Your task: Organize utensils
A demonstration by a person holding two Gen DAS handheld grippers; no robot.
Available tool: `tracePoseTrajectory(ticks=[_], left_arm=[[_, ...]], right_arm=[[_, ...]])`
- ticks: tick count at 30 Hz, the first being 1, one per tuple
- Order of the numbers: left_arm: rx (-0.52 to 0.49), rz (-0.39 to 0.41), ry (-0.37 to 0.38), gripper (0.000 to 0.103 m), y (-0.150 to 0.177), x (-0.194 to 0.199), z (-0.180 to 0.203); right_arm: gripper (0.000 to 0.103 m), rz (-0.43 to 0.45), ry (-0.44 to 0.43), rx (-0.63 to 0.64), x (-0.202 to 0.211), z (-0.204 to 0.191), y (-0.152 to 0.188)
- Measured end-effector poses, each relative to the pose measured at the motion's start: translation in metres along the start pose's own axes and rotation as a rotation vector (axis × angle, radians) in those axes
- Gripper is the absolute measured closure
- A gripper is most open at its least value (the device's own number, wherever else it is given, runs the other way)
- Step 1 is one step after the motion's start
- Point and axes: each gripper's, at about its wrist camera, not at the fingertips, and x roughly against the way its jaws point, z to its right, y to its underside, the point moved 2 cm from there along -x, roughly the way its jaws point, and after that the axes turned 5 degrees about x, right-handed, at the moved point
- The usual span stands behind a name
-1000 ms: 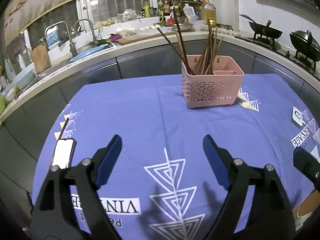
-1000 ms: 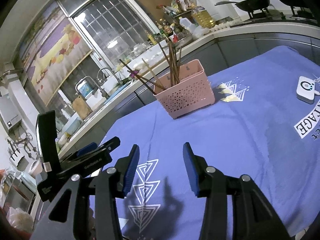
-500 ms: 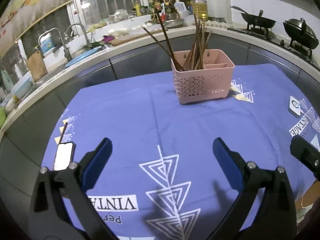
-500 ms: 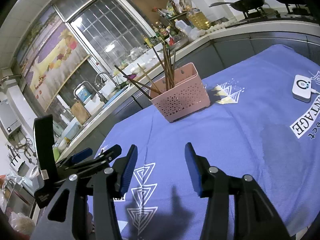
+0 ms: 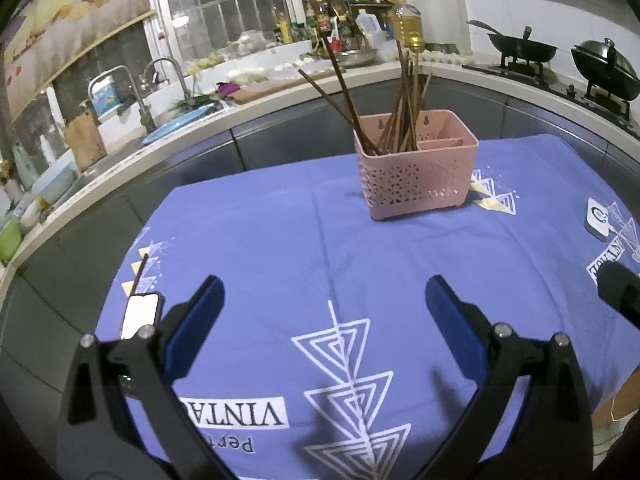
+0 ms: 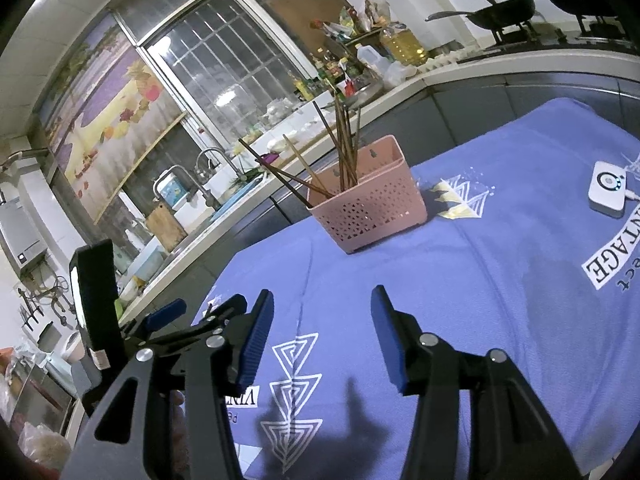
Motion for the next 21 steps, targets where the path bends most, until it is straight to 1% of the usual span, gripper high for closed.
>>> tracePoseTrajectory(ticks=[21], left_arm=[[-0.003, 0.014, -0.016, 0.006, 0.0013, -0.0021, -0.0063]], right_arm=[[0.050, -0.001, -0.008, 0.002, -0.0040, -0.0067, -0.0023]])
